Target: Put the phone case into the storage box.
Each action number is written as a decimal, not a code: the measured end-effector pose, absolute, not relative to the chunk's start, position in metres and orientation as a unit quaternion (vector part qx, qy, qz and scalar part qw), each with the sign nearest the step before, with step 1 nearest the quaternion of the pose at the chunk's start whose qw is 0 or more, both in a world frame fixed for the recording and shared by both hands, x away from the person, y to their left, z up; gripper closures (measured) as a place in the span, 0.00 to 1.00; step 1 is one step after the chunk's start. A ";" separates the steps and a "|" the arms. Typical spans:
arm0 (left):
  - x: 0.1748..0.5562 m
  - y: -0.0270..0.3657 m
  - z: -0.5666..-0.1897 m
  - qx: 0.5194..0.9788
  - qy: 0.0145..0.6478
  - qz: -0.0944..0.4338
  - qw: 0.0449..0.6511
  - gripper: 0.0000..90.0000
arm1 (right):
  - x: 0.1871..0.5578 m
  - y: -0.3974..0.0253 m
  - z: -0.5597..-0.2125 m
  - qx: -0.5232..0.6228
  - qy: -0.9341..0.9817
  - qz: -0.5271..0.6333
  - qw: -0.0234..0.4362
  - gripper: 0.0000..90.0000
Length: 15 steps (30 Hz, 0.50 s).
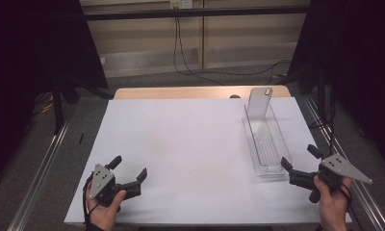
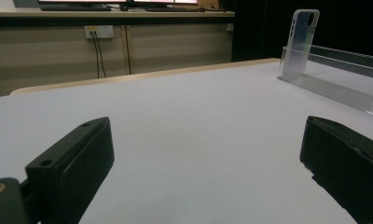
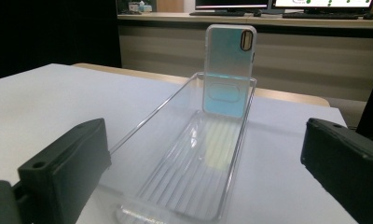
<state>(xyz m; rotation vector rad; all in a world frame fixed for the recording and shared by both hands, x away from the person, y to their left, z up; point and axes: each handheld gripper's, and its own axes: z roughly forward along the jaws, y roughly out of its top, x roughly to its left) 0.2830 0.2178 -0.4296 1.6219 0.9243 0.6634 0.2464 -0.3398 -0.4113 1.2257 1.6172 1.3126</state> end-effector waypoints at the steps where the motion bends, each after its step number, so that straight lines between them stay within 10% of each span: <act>1: 0.283 0.218 -0.430 0.684 0.392 0.278 0.549 0.03 | 0.245 -0.340 -0.413 0.476 0.625 0.508 0.353 0.00; 15: 0.275 0.219 -0.430 0.685 0.398 0.279 0.542 0.04 | 0.223 -0.339 -0.431 0.499 0.617 0.490 0.360 0.00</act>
